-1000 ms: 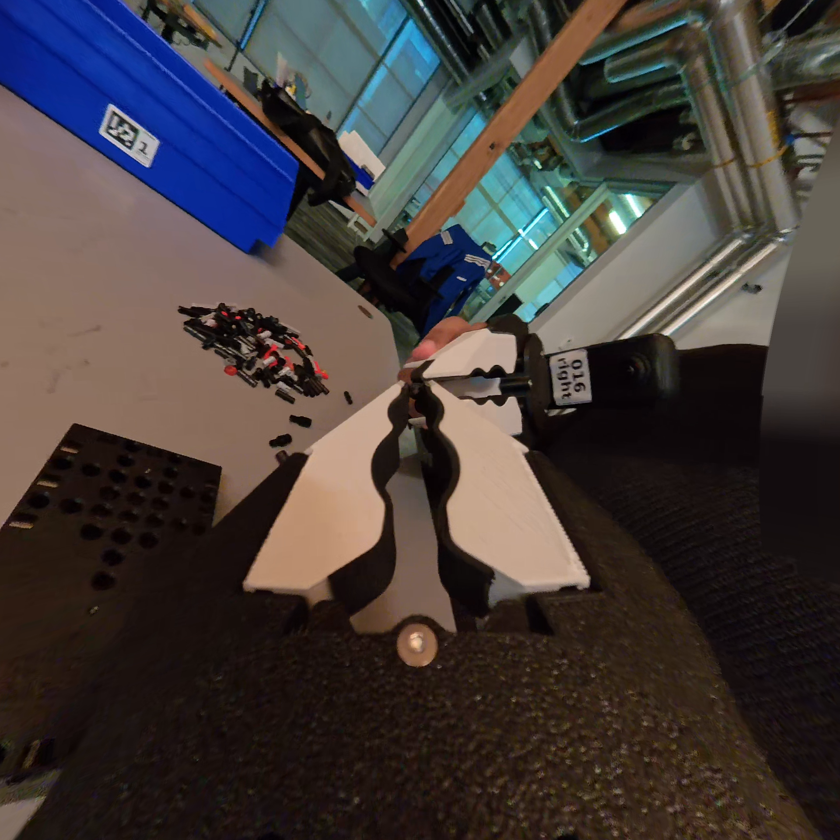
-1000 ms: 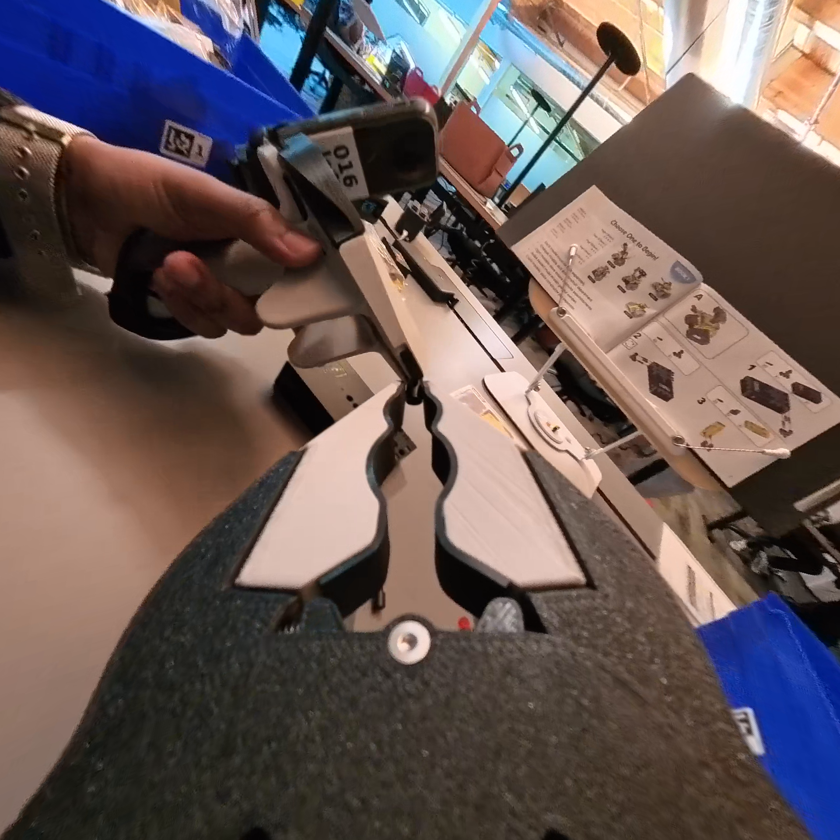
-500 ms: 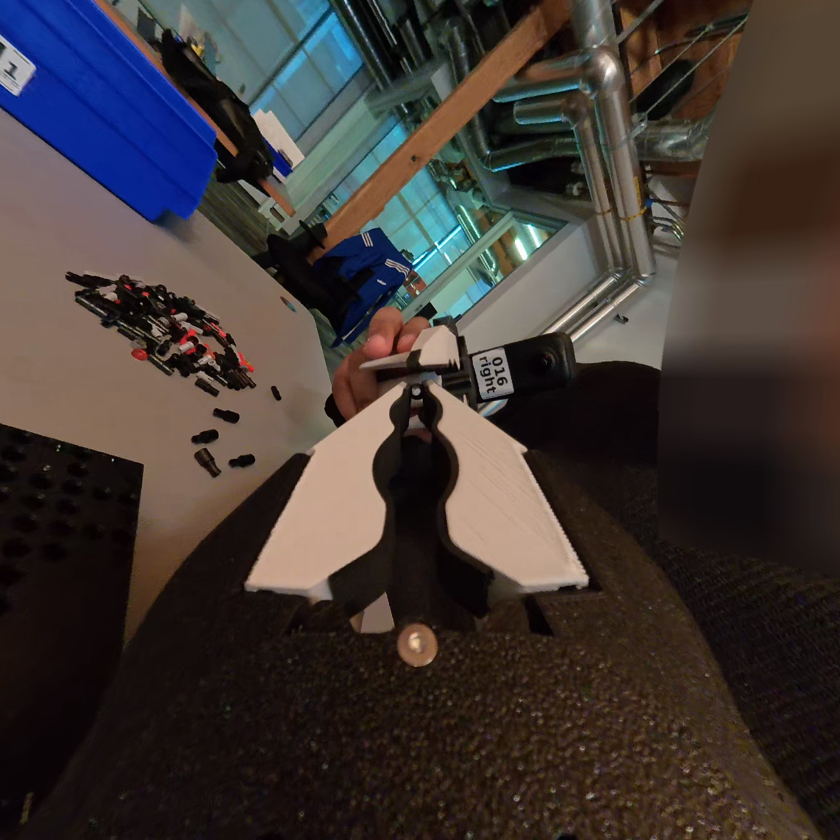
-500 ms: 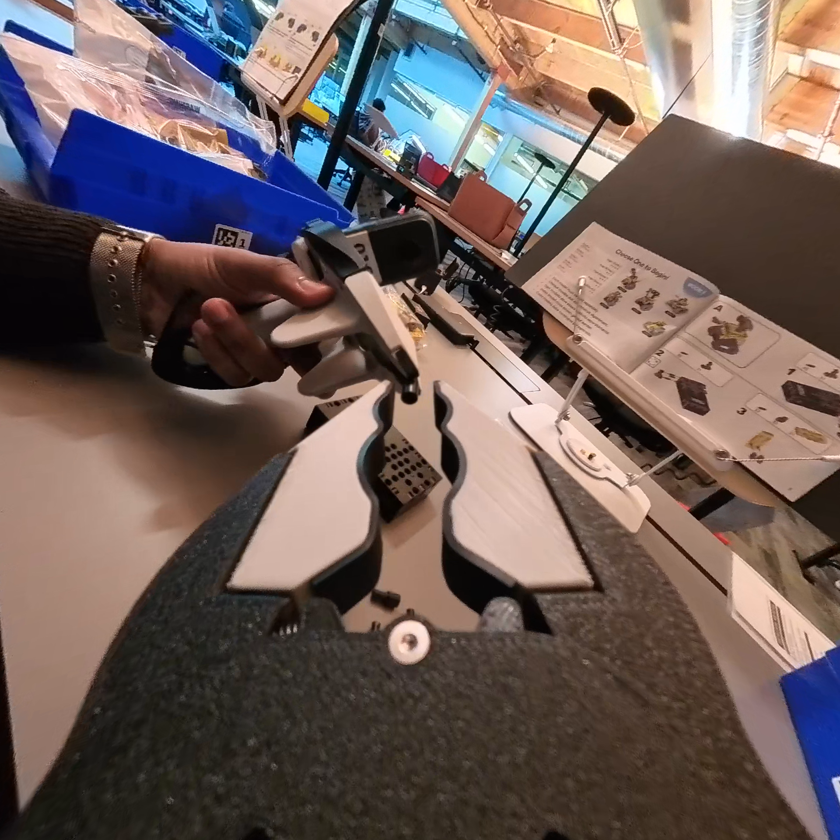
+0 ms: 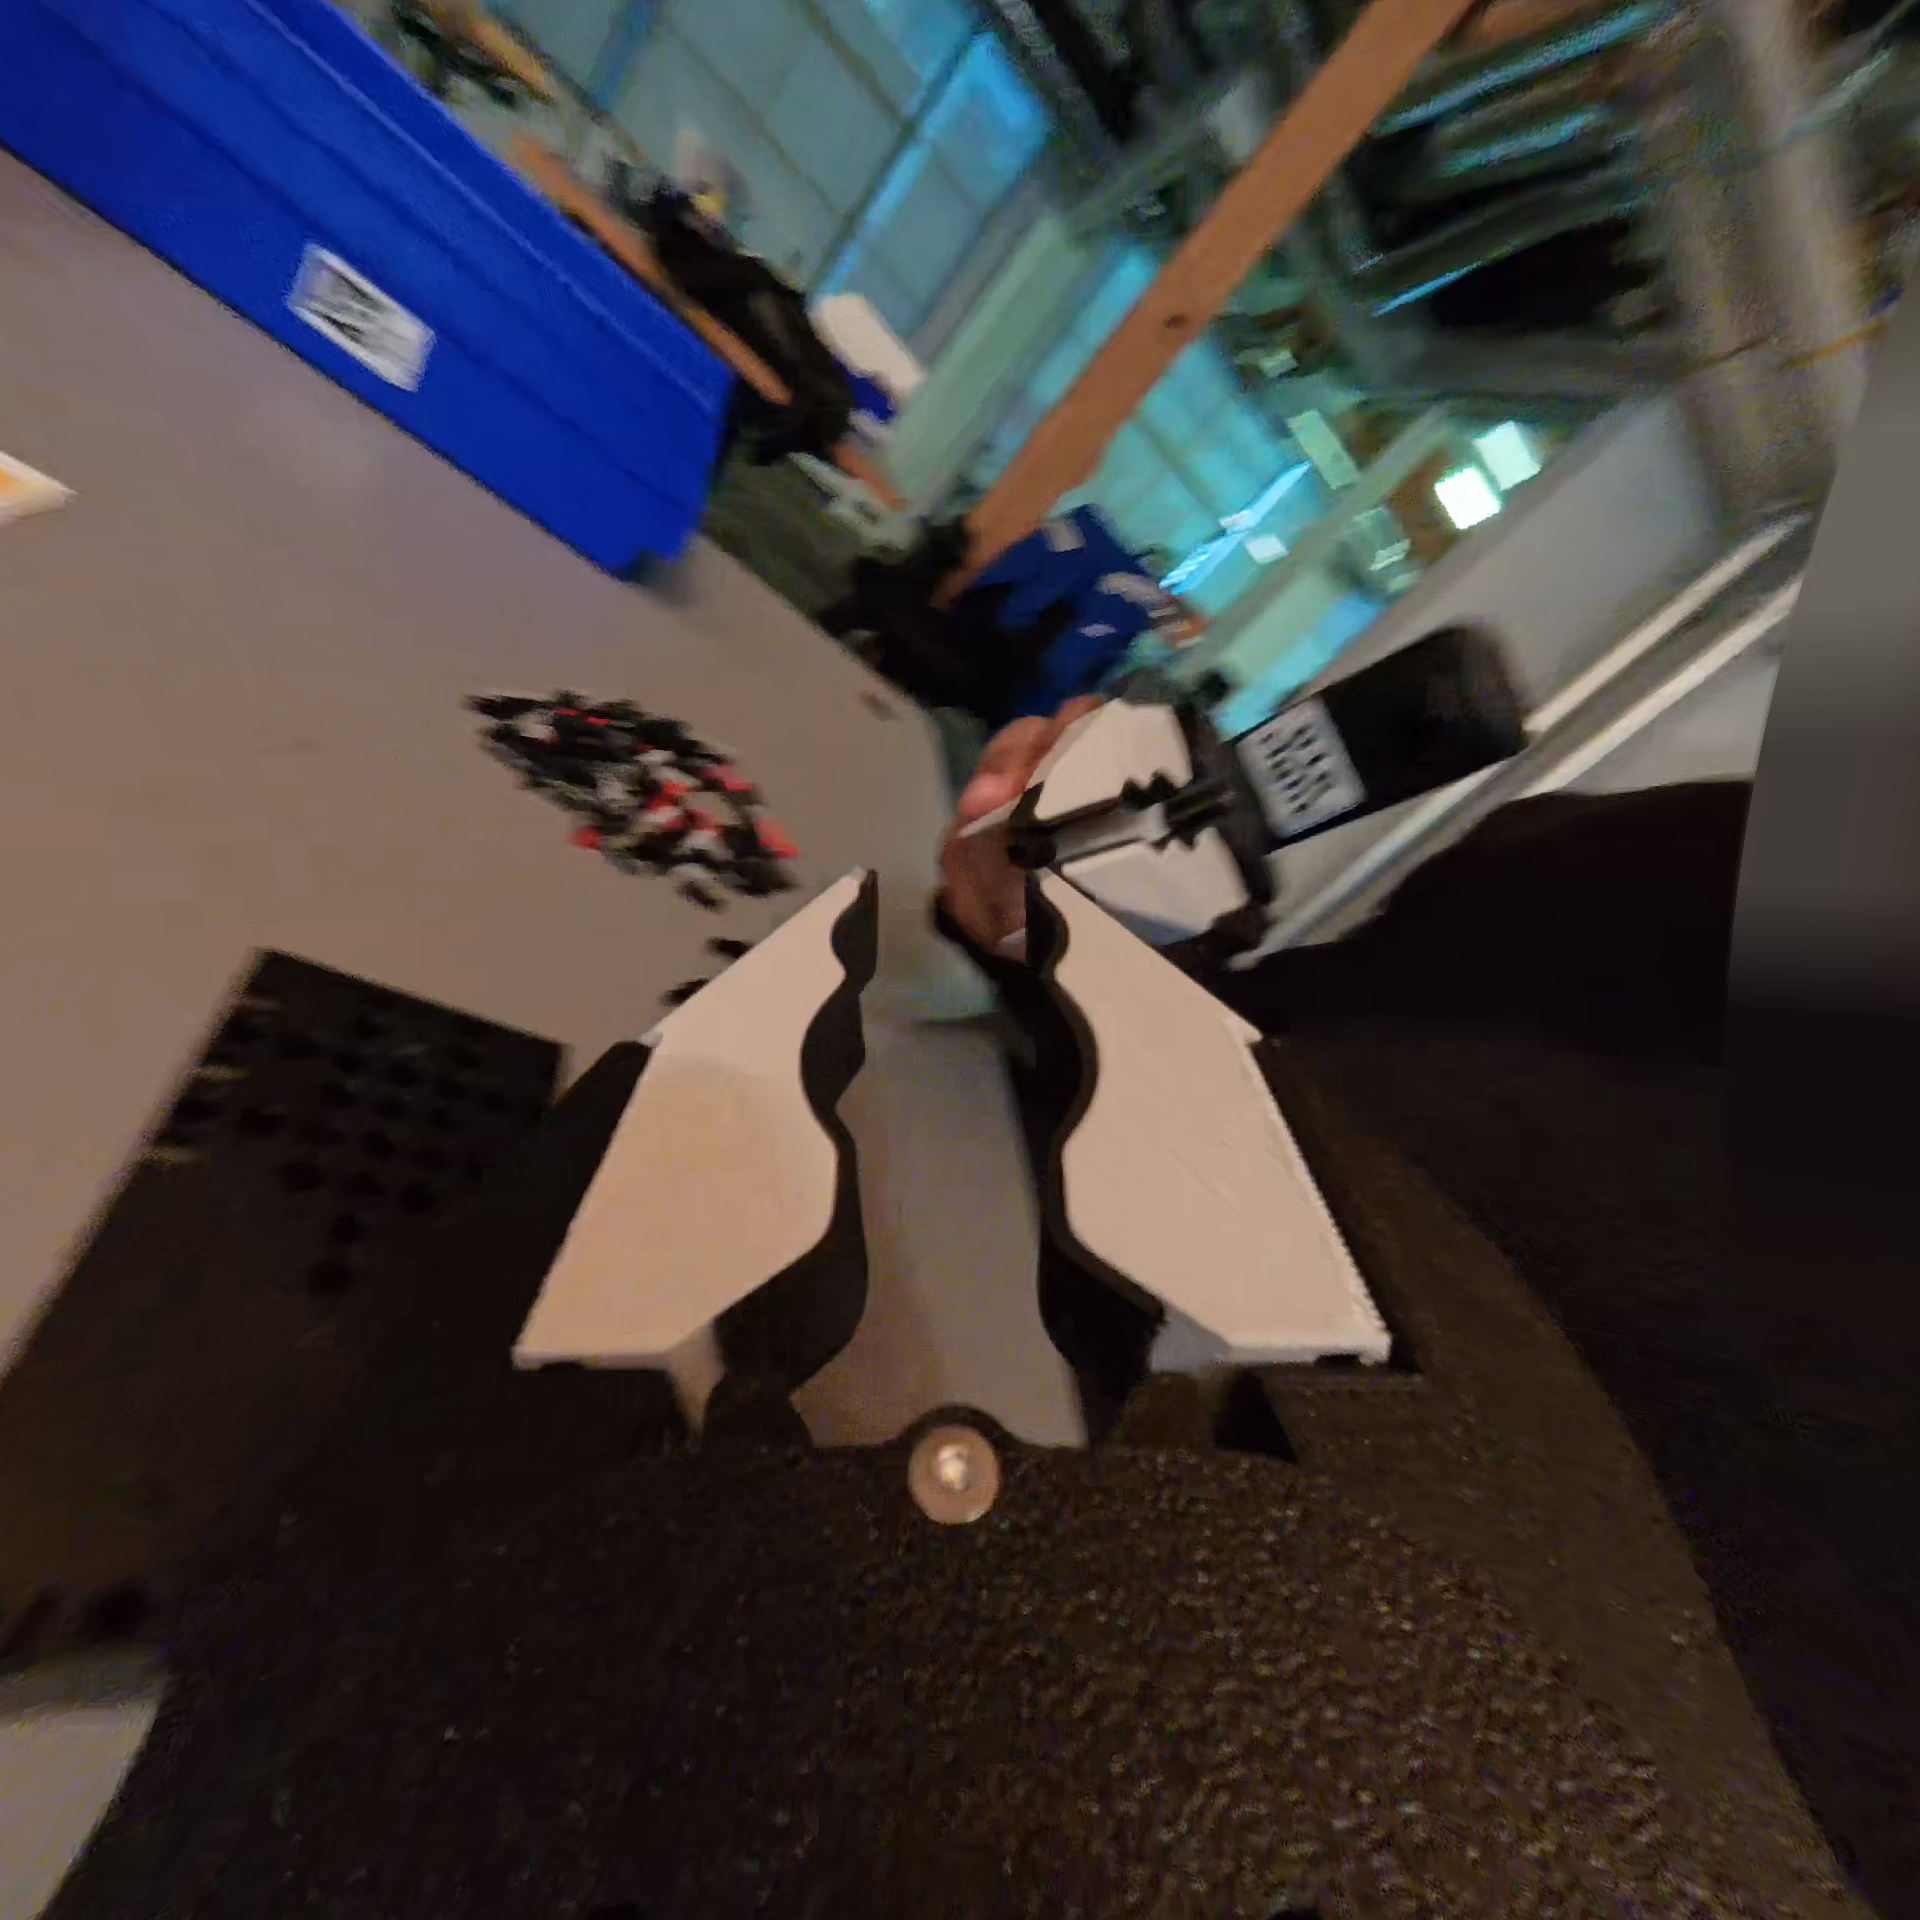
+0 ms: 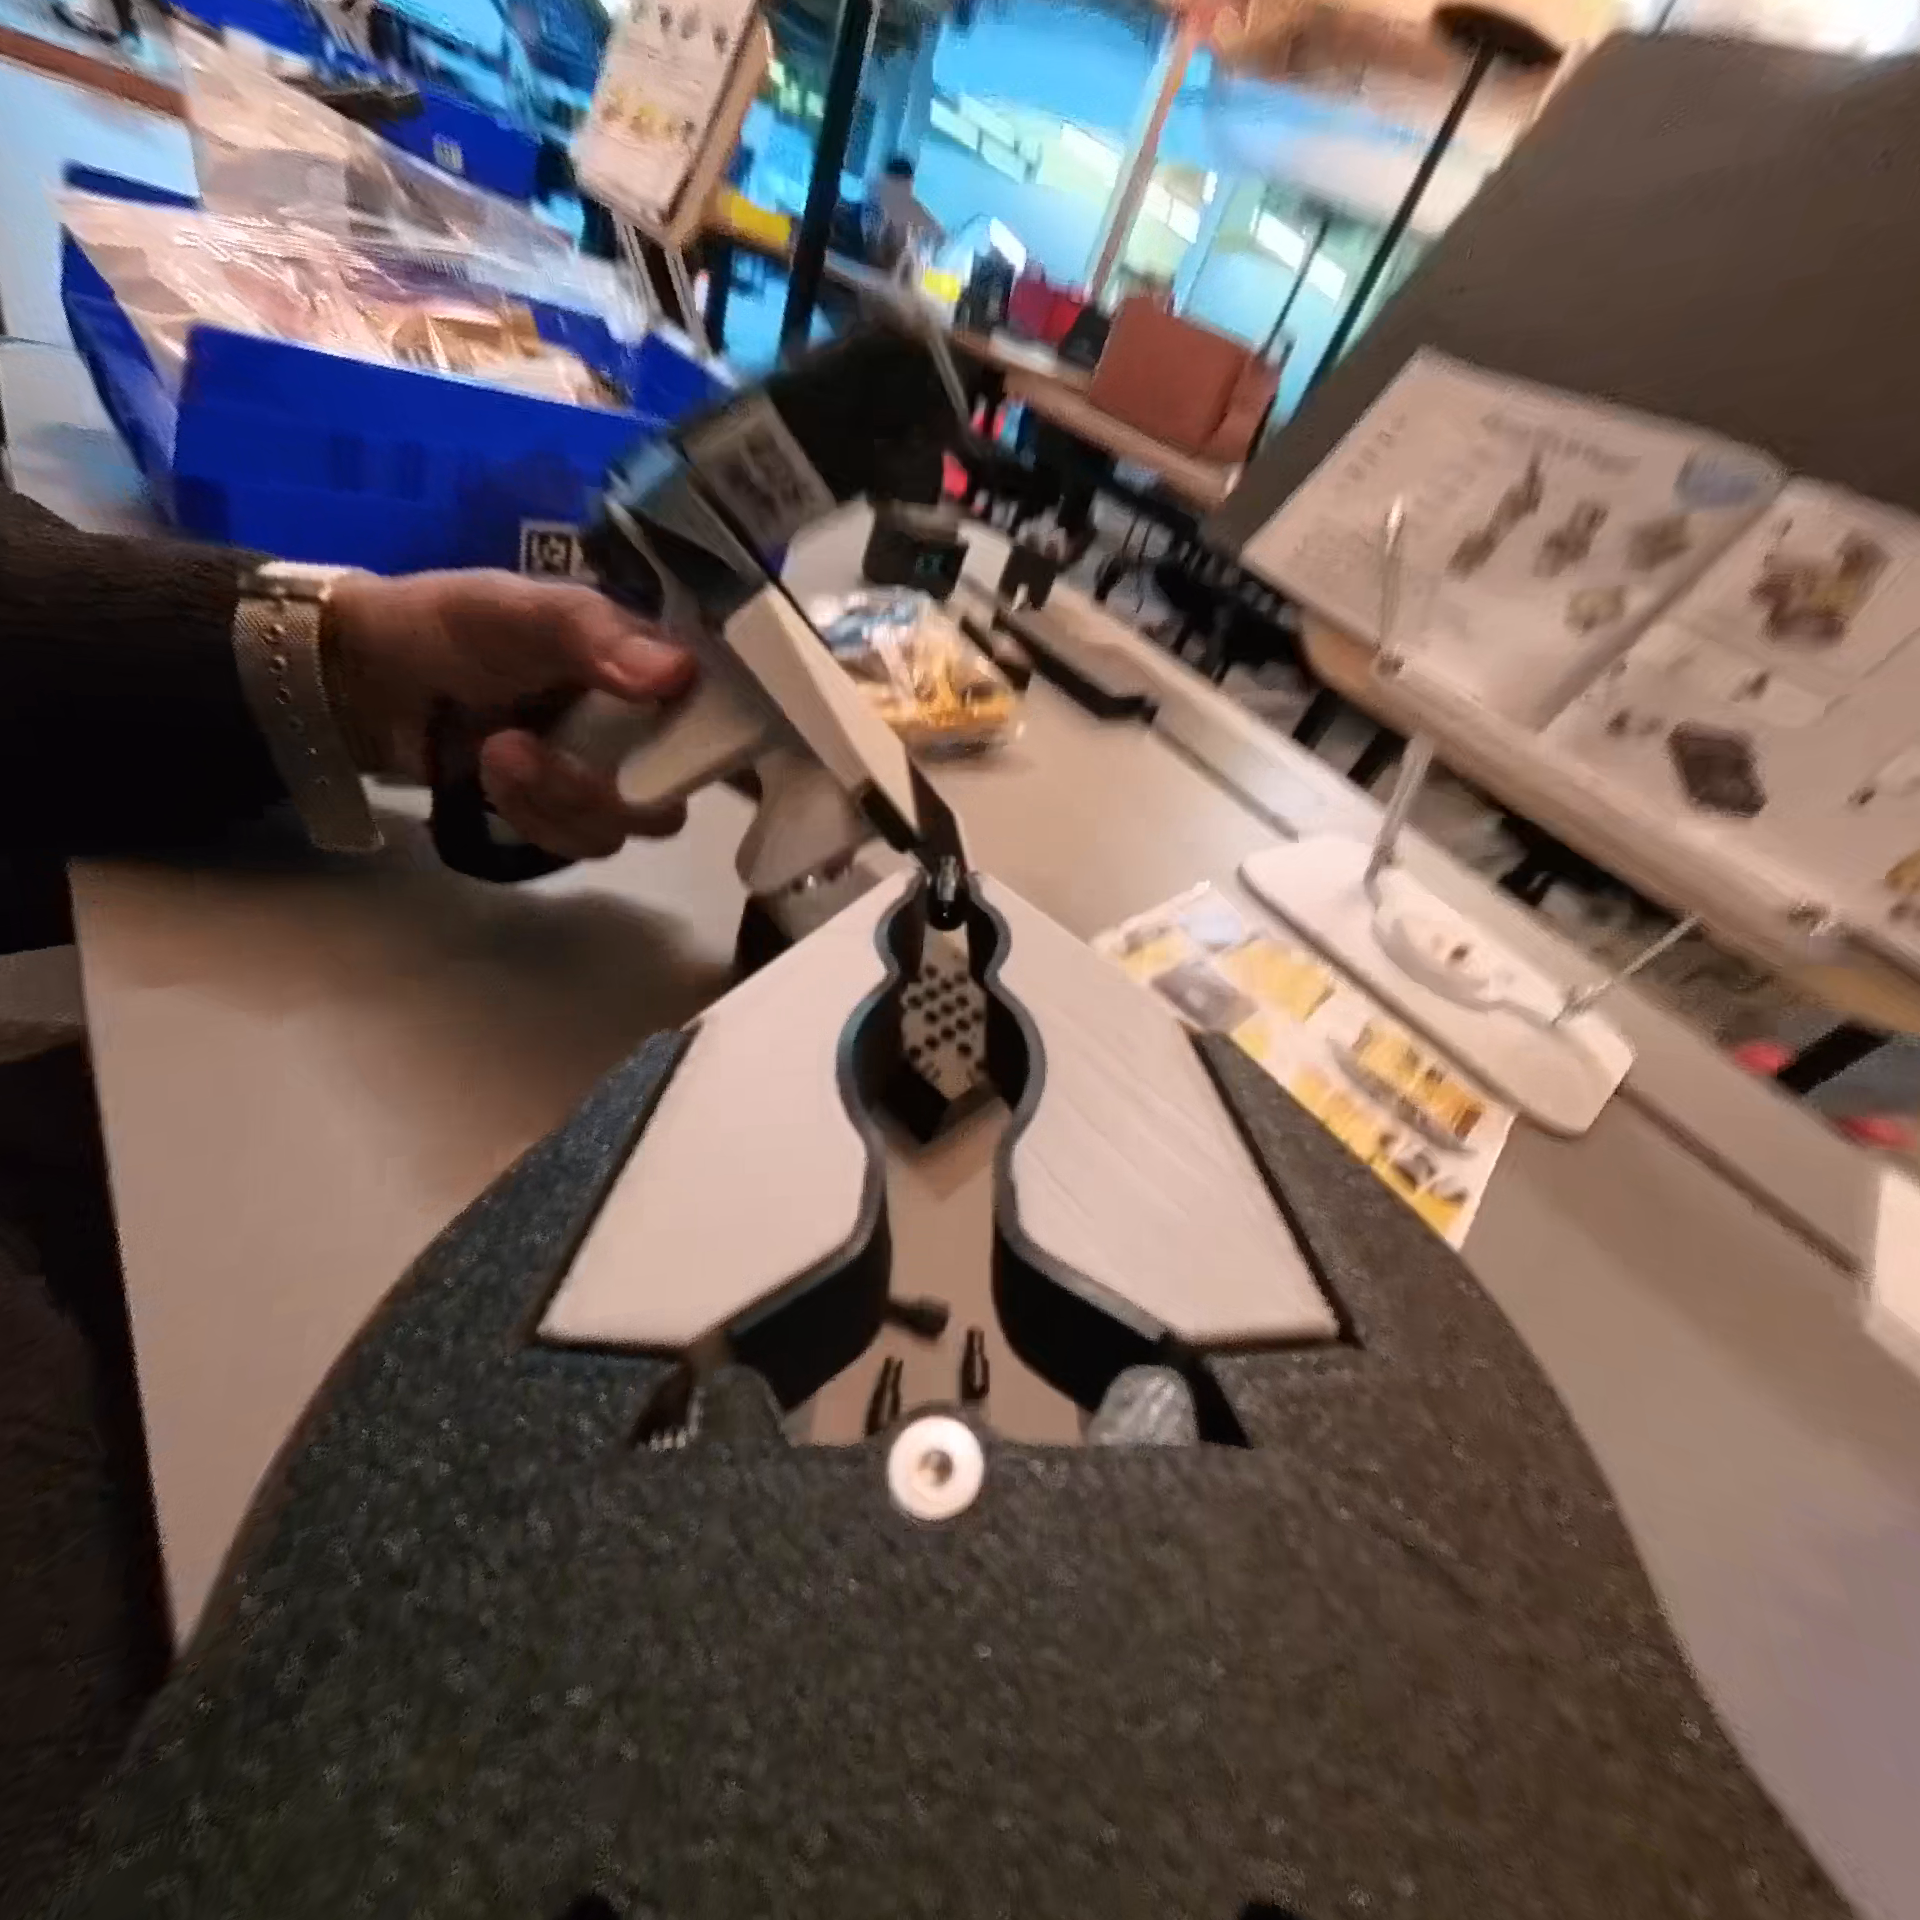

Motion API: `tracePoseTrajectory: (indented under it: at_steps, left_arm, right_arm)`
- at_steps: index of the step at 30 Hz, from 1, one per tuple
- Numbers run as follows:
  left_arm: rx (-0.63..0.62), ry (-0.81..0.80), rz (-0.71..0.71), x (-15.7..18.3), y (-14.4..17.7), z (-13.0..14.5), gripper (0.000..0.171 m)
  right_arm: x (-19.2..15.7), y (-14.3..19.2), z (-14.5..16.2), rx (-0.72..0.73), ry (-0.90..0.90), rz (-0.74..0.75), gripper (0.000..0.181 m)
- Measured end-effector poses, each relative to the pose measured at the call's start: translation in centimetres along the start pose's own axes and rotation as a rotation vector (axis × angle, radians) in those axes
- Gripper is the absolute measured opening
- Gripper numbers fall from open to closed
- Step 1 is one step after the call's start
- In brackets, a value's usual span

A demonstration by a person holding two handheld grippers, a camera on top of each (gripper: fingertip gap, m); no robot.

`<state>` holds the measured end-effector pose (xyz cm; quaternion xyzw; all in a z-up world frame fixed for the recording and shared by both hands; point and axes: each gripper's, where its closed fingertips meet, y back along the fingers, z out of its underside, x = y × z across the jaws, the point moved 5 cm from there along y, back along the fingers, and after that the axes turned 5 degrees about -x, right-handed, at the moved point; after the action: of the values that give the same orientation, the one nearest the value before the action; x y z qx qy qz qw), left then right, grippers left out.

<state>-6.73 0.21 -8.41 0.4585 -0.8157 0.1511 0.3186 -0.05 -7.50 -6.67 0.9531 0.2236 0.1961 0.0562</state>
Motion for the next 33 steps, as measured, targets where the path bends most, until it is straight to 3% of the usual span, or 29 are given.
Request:
tracePoseTrajectory:
  at_steps: [2, 6, 8, 10, 14, 16, 17, 18, 20, 25, 29, 33]
  left_arm:
    - [-0.07, -0.161, -0.196, -0.7, 0.3, 0.4, 0.029]
    - [-0.342, -0.413, -0.618, -3.4, 0.5, 2.4, 0.031]
    - [-0.424, -0.432, -0.616, -3.6, 0.4, 3.3, 0.032]
    - [-0.407, -0.418, -0.626, -4.0, 0.6, 3.0, 0.033]
    - [-0.373, -0.499, -0.795, -4.9, 2.5, 1.4, 0.037]
    - [-0.416, -0.488, -0.872, -6.0, 3.2, 1.6, 0.045]
    - [-0.456, -0.455, -0.887, -6.6, 3.4, 2.0, 0.058]
    - [-0.441, -0.44, -0.862, -6.6, 3.5, 2.0, 0.058]
    - [-0.457, -0.428, -0.811, -6.3, 3.7, 2.3, 0.074]
    - [-0.41, -0.424, -0.765, -6.0, 4.4, 1.8, 0.077]
    - [-0.517, -0.385, -0.732, -6.8, 4.1, 3.6, 0.083]
    - [-0.547, -0.37, -0.781, -8.0, 4.1, 4.0, 0.083]
  right_arm:
    - [0.8, -0.4, 1.4, -0.1, -0.102, -0.034, 0.007]
    - [1.3, -1.2, 4.9, -0.284, -0.247, -0.062, 0.008]
    - [1.0, -1.5, 6.0, -0.338, -0.262, -0.058, 0.008]
    - [0.6, -1.7, 6.5, -0.367, -0.25, -0.055, 0.008]
    - [-0.1, -2.1, 6.6, -0.363, -0.242, -0.072, 0.008]
    - [-0.1, -2.3, 6.6, -0.36, -0.246, -0.077, 0.008]
    - [-0.1, -2.4, 6.6, -0.358, -0.248, -0.08, 0.008]
    - [-0.2, -2.5, 6.6, -0.355, -0.249, -0.083, 0.008]
    - [-0.3, -2.5, 6.4, -0.345, -0.249, -0.089, 0.008]
    - [-0.6, -2.6, 6.4, -0.331, -0.246, -0.095, 0.008]
    - [-0.6, -2.7, 6.2, -0.315, -0.251, -0.102, 0.008]
    - [-0.5, -2.7, 6.2, -0.31, -0.246, -0.097, 0.008]
